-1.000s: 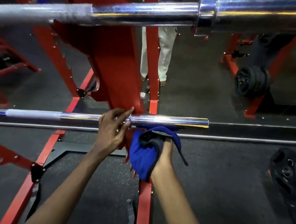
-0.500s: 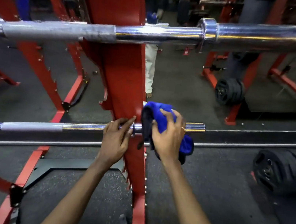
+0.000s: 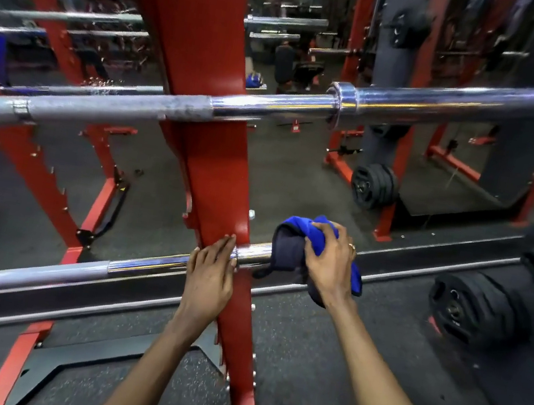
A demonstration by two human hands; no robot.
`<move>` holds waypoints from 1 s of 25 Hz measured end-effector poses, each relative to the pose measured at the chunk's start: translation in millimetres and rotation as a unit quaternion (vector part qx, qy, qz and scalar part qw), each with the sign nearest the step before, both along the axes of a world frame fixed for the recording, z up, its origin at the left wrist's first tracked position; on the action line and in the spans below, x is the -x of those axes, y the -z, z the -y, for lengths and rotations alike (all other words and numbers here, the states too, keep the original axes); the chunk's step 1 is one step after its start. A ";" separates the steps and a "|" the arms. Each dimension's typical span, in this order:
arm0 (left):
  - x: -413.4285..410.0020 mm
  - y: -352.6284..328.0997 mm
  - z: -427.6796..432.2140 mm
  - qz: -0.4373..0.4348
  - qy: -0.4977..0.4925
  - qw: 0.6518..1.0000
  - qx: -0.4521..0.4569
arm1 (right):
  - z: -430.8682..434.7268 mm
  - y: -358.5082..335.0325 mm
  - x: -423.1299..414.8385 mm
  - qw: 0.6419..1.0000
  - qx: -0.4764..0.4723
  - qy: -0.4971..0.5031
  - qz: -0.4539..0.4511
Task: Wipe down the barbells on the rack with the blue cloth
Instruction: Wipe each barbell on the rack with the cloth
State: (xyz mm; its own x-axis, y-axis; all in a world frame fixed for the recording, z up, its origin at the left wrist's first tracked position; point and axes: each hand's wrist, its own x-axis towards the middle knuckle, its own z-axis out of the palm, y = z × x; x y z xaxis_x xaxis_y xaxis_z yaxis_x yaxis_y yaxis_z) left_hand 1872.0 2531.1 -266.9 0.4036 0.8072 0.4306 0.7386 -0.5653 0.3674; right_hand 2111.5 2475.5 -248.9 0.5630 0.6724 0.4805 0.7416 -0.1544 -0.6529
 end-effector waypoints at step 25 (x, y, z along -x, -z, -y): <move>-144.8 -285.6 -14.0 -0.139 0.142 0.932 -0.304 | 38.7 -268.4 -96.1 0.969 -0.201 0.134 0.052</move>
State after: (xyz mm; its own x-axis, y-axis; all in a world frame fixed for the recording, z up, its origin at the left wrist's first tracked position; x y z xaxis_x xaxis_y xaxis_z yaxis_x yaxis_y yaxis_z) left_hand 2016.8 2545.1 18.7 0.7278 0.2920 0.6205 0.5458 -0.7944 -0.2664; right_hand 2207.7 2436.9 19.5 0.6263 0.2552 0.7366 0.7748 -0.1000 -0.6242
